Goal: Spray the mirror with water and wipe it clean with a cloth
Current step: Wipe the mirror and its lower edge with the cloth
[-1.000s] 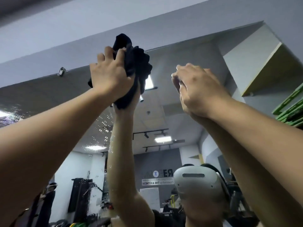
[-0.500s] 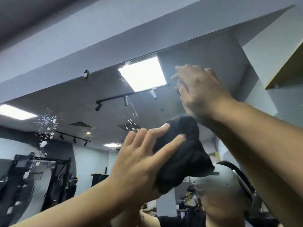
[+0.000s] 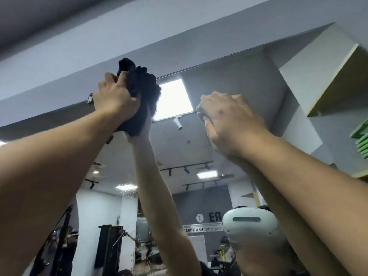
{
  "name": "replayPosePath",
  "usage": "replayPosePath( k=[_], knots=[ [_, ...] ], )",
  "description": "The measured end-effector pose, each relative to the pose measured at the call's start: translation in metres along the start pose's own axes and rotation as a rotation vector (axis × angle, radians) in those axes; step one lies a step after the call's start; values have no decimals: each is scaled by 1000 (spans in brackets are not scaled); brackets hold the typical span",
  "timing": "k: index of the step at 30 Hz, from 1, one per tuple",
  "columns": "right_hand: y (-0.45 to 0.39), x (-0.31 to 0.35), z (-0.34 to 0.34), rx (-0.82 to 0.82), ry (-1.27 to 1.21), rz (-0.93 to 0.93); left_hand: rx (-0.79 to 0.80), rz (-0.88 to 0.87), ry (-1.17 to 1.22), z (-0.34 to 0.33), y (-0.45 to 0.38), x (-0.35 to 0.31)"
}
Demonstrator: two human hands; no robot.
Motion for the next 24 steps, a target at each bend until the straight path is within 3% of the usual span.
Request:
replayPosePath(
  k=[3,7,12,17,24],
  knots=[
    [0,0,0,1,-4,-8,-53,-63,22,3,19,-8],
    [0,-1,-1,13,4,-32,-116,-323,40,9,80,-35],
    [0,4,1,36,21,-45,-43,-577,71,11,181,-65],
    [0,11,5,4,-112,-113,-1,-817,146,11,292,-63],
    [-5,48,-23,121,21,-43,-13,-923,160,7,270,-43]
  ],
)
Point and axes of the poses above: each hand's wrist, its own y-axis away from the middle knuckle, its own z-axis out of the back of the hand, x = y × z, the point moved 10 cm from there along -y, towards the middle knuckle, and after that the axes turned 9 degrees about x, right-handed, at the moved point
